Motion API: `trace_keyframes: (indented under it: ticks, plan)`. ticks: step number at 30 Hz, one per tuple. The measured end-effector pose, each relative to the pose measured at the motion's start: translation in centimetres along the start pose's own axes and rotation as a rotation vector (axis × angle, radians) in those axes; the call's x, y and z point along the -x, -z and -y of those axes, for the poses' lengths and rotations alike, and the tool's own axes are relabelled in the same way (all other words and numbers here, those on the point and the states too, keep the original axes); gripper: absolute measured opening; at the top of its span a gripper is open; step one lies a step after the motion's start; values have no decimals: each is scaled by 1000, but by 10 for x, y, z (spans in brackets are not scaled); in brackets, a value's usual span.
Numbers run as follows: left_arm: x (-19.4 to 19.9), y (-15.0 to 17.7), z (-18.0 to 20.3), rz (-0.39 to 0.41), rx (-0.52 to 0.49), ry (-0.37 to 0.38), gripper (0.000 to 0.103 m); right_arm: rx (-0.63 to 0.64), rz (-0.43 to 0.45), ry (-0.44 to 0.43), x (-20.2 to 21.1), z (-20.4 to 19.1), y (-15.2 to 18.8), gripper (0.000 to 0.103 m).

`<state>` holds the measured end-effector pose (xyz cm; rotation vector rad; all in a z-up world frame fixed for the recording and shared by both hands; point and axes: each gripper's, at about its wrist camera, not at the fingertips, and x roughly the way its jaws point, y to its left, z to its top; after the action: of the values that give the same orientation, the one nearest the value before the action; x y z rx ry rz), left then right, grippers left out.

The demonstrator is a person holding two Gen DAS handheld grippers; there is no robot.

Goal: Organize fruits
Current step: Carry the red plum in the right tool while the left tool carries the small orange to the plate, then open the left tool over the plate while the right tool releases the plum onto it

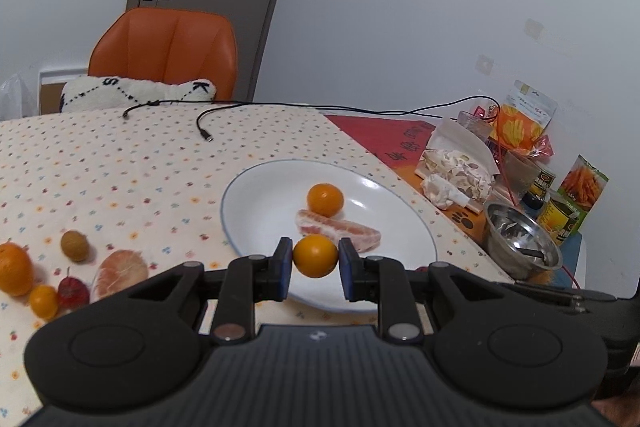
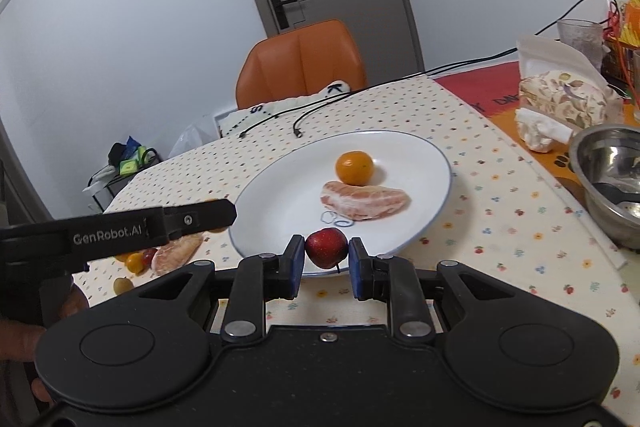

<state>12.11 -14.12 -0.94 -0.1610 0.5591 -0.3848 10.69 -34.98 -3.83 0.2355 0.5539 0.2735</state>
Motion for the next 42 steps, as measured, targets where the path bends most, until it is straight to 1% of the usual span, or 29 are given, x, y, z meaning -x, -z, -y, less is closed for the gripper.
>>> trace_keyframes:
  ticks: [7, 9, 13, 16, 18, 19, 21, 22, 24, 25, 26, 28, 32, 36, 39, 41, 42]
  plan:
    - [-5, -6, 7, 7, -7, 6, 23, -16, 8, 16, 0, 6, -1, 22]
    - [-5, -7, 7, 20, 2, 4, 26, -16, 13, 19, 0, 6, -3, 22]
    - [-4, -9, 4, 18, 26, 12, 28, -20, 22, 27, -3, 7, -7, 22]
    - [-1, -11, -1, 9, 43, 0, 37, -24, 27, 27, -6, 8, -9, 22]
    - [2, -11, -5, 8, 56, -9, 50, -29, 25, 27, -10, 8, -9, 22]
    - [4, -11, -7, 8, 58, -14, 53, -32, 23, 25, -12, 9, -10, 23]
    - [10, -10, -11, 8, 56, -30, 63, -37, 24, 22, -15, 8, -10, 24]
    - [13, -10, -13, 8, 52, -36, 66, -37, 26, 19, -16, 7, -10, 28]
    - [19, -10, -18, 7, 43, -52, 78, -35, 30, 17, -19, 4, -10, 29]
    - [23, -10, -21, 11, 41, -65, 80, -33, 29, 12, -20, 3, -10, 35]
    - [27, -10, -24, 18, 41, -78, 81, -32, 29, 6, -21, 1, -11, 47]
    - [33, -11, -31, 24, 45, -101, 82, -25, 37, -6, -22, -5, -10, 61]
    - [44, -12, -44, 30, 57, -148, 84, -6, 27, -36, -28, -15, -10, 64]
    - [55, -12, -55, 45, 51, -189, 87, 14, 17, -46, -31, -25, -9, 68]
    - [63, -11, -62, 52, 54, -217, 90, 15, 11, -56, -33, -29, -9, 75]
    - [69, -10, -66, 56, 58, -234, 91, 26, 12, -57, -34, -32, -9, 83]
    - [71, -10, -69, 56, 60, -242, 91, 34, 13, -55, -34, -35, -9, 85]
